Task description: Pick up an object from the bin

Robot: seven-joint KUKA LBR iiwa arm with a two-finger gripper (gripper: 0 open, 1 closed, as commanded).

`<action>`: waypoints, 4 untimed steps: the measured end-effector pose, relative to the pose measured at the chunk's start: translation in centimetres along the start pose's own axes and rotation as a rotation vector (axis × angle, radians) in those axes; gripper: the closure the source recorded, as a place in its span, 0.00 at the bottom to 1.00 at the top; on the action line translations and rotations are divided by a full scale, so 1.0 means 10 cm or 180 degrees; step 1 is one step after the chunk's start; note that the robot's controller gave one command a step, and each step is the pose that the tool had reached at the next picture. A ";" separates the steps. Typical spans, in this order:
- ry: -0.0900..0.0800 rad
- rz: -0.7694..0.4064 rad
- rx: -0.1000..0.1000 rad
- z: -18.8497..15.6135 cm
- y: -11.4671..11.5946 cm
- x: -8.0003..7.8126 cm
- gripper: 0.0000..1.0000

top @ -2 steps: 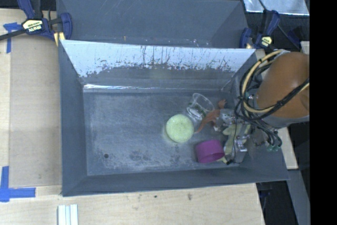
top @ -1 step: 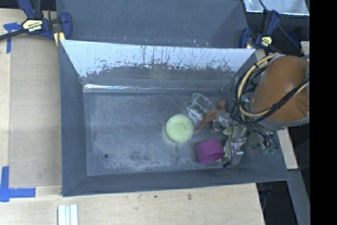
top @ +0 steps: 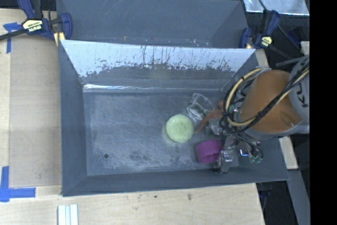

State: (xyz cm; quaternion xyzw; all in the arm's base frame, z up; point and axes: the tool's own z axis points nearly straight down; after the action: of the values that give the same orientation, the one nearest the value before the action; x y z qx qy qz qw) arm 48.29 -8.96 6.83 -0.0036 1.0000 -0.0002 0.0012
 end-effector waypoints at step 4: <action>0.0008 0.0289 -0.0001 -0.20 0.15 -0.08 1.00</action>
Offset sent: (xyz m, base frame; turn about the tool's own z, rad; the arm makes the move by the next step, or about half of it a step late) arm 0.0000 0.0000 0.0000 0.0000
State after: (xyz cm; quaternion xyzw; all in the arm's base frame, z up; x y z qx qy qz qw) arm 49.03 -7.42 8.81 0.0418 0.9991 0.0000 0.0000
